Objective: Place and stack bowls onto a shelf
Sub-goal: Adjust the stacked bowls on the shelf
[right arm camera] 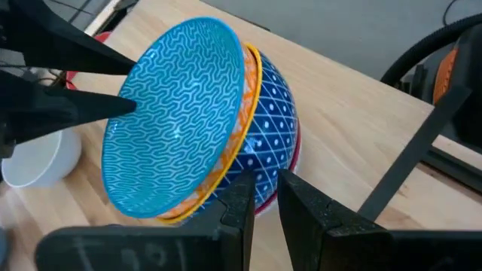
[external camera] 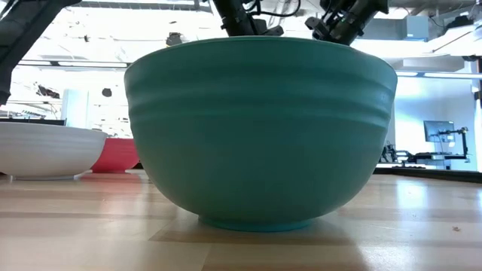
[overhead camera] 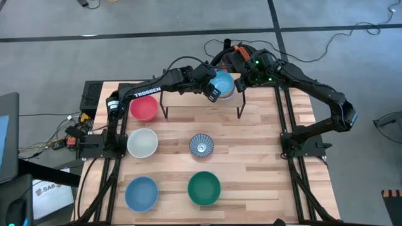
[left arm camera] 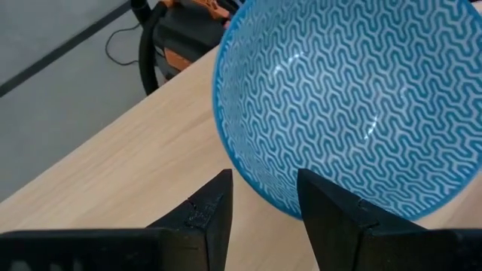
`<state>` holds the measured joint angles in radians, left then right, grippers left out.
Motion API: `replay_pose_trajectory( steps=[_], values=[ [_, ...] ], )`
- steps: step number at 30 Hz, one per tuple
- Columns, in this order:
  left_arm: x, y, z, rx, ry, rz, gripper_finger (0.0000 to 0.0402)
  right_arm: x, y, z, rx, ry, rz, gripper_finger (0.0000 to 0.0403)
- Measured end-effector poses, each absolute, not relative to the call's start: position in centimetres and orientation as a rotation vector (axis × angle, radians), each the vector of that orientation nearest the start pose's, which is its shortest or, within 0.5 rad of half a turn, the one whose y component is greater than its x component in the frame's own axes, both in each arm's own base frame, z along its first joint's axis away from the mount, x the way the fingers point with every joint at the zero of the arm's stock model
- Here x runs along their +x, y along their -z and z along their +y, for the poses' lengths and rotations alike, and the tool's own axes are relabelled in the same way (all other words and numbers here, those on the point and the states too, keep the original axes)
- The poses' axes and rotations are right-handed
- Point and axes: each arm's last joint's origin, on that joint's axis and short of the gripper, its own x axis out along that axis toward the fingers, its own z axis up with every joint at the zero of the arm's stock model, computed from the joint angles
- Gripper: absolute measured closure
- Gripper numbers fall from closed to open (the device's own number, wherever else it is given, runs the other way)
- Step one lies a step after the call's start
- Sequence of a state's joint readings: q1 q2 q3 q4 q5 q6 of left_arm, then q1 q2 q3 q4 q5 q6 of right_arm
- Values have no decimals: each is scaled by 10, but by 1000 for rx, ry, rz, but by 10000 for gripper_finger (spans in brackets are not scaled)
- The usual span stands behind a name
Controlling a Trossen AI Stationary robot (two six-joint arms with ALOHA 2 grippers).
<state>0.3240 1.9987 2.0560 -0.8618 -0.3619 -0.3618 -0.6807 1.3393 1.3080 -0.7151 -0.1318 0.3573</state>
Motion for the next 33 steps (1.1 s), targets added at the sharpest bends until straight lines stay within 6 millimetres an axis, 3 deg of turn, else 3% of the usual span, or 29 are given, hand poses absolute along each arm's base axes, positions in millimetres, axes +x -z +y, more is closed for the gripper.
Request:
replay_pose_trajectory(
  steps=[12,22,33],
  values=[
    [410,-349,149,-313,-788,693,267,216,-320,-171,663,657,678,316],
    [408,-368,146,-296,-786,629,267,208,-344,-165,633,650,522,316],
    [421,-341,150,-306,-776,716,268,212,-344,-165,631,628,509,316]
  ],
)
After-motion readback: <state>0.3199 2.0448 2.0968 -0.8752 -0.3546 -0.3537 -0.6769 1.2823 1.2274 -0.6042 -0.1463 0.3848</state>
